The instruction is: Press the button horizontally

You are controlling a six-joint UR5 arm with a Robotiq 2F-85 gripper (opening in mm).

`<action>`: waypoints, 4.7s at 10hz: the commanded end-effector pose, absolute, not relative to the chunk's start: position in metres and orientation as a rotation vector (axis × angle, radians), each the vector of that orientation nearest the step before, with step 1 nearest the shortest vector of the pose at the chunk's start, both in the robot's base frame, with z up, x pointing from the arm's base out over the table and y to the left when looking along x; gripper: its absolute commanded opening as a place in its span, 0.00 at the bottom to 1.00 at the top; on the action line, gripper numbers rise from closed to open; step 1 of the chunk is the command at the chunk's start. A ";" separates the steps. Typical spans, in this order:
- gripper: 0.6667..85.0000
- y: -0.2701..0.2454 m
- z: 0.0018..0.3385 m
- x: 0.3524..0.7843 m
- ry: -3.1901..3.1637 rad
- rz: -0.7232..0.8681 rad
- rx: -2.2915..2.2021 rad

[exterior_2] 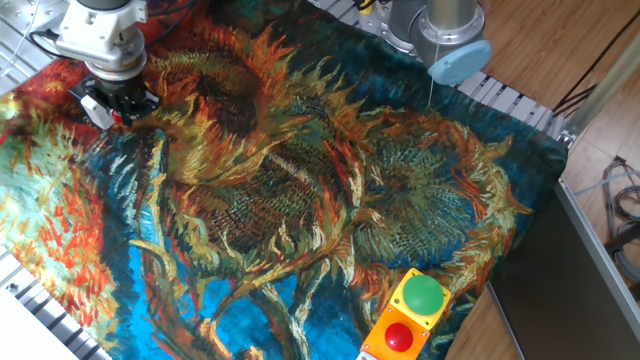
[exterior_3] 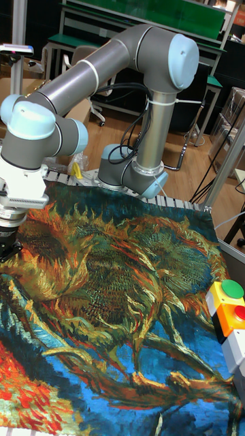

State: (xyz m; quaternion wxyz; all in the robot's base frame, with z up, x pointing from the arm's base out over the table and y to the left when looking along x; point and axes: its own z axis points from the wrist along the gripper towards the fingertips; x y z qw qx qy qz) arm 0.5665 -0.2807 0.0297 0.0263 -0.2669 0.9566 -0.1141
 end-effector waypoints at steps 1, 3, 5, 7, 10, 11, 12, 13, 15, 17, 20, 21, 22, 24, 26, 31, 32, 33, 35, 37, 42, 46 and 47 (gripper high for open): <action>0.01 -0.290 0.031 0.565 2.954 -0.375 -0.840; 0.01 -0.298 0.033 0.564 2.951 -0.394 -0.860; 0.01 -0.307 0.037 0.564 2.947 -0.453 -0.877; 0.01 -0.308 0.038 0.564 2.946 -0.456 -0.880; 0.01 -0.308 0.041 0.566 2.947 -0.484 -0.872; 0.01 -0.308 0.042 0.567 2.947 -0.500 -0.857; 0.01 -0.307 0.043 0.567 2.948 -0.509 -0.841; 0.01 -0.303 0.042 0.567 2.947 -0.502 -0.829; 0.01 -0.290 0.040 0.563 2.966 -0.438 -0.795; 0.01 -0.287 0.044 0.559 2.973 -0.429 -0.802; 0.01 -0.268 0.060 0.551 2.998 -0.421 -0.773; 0.01 -0.258 0.060 0.551 2.999 -0.374 -0.761; 0.01 -0.254 0.060 0.552 2.995 -0.332 -0.763; 0.01 -0.265 0.067 0.553 2.988 -0.347 -0.806; 0.01 -0.294 0.080 0.549 2.991 -0.339 -0.912; 0.01 -0.265 0.076 0.553 2.963 -0.172 -0.891; 0.01 -0.261 0.076 0.553 2.968 -0.149 -0.850; 0.01 -0.235 0.076 0.553 2.978 -0.138 -0.796; 0.01 -0.191 0.074 0.549 2.982 -0.102 -0.726; 0.01 -0.204 0.077 0.546 2.984 -0.157 -0.815; 0.01 -0.146 0.069 0.548 2.915 -0.062 -0.892; 0.01 -0.080 0.077 0.553 2.939 -0.056 -0.855; 0.01 -0.088 0.077 0.556 2.918 -0.108 -0.928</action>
